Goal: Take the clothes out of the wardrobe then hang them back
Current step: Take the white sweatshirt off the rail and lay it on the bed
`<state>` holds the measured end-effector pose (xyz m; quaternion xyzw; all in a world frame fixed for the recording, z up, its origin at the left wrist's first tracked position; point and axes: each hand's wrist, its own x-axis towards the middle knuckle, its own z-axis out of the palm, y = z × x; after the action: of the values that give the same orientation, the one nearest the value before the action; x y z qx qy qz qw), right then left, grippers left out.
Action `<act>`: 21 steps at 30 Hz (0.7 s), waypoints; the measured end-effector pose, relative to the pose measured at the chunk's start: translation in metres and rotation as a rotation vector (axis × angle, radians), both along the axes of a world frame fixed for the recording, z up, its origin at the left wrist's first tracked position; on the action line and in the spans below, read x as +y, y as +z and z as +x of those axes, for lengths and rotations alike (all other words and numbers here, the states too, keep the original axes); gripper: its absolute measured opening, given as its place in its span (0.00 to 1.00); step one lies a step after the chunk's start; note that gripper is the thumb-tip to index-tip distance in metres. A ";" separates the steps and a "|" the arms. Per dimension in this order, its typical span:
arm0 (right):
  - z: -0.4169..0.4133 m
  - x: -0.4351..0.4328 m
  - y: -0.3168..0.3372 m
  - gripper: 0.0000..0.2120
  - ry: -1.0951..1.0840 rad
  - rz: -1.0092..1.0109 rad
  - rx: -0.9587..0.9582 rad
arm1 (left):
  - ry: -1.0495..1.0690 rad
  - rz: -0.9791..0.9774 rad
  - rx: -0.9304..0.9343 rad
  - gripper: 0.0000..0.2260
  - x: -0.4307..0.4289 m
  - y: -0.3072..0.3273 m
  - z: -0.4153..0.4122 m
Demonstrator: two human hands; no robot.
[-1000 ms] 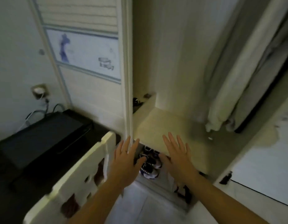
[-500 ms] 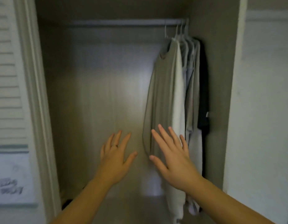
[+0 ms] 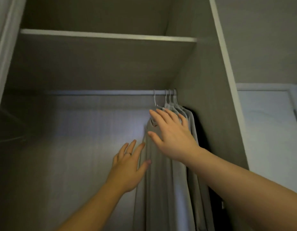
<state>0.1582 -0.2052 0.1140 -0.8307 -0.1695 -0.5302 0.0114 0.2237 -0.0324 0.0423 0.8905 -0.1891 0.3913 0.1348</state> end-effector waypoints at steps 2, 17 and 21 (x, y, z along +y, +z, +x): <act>0.013 0.000 0.023 0.31 -0.058 0.019 -0.015 | -0.053 -0.034 0.021 0.30 -0.008 0.017 0.014; 0.069 0.018 0.105 0.10 -0.084 0.592 0.409 | -0.608 -0.299 0.398 0.39 -0.042 0.054 0.079; 0.082 0.033 0.114 0.07 -0.076 0.692 0.493 | -0.693 -0.305 0.407 0.46 -0.038 0.050 0.095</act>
<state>0.2405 -0.1726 0.2276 -0.8855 0.0569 -0.3416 0.3099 0.3185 -0.0705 0.0923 0.8032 -0.3868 0.1625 0.4229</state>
